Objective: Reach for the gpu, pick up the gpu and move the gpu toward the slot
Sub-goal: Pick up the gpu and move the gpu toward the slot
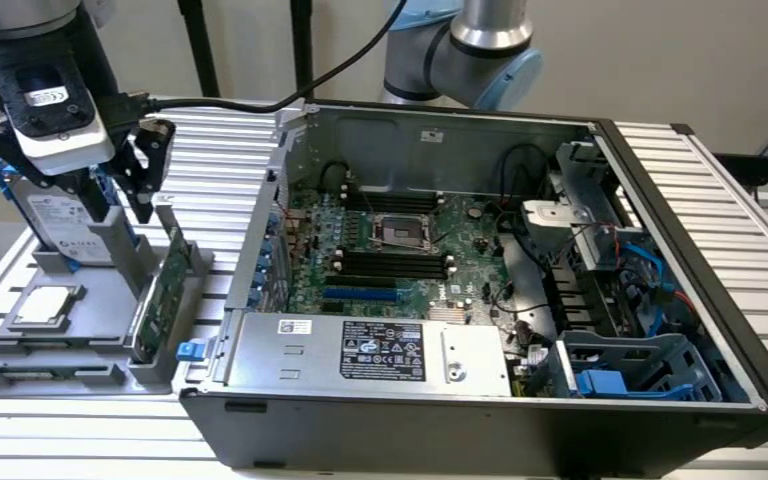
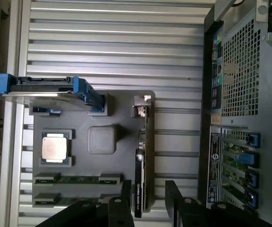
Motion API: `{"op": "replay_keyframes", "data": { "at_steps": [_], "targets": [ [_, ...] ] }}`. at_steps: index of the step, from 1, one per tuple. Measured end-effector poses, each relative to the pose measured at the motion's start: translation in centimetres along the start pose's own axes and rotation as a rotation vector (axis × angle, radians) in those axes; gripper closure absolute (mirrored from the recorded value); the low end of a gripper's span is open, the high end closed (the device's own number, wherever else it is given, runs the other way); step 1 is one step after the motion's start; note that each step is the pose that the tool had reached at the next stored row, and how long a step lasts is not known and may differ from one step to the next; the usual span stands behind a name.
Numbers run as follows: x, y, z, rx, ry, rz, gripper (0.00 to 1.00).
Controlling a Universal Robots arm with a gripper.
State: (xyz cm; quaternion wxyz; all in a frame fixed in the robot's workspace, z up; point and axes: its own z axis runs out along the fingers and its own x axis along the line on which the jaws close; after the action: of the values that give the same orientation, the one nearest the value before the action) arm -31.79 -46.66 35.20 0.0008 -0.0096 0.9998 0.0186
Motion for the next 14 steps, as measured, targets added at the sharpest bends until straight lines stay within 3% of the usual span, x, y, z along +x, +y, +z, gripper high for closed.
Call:
{"op": "replay_keyframes", "data": {
  "at_steps": [1, 2, 14],
  "targets": [
    [0.0, 0.00, 0.03, 0.0000, -0.0002, 0.000, 0.58],
    [0.0, 0.00, 0.19, -0.0001, -0.0009, 0.000, 0.52],
    [0.7, -0.08, 2.35, 0.0000, -0.0011, 0.000, 0.52]
  ]
}}
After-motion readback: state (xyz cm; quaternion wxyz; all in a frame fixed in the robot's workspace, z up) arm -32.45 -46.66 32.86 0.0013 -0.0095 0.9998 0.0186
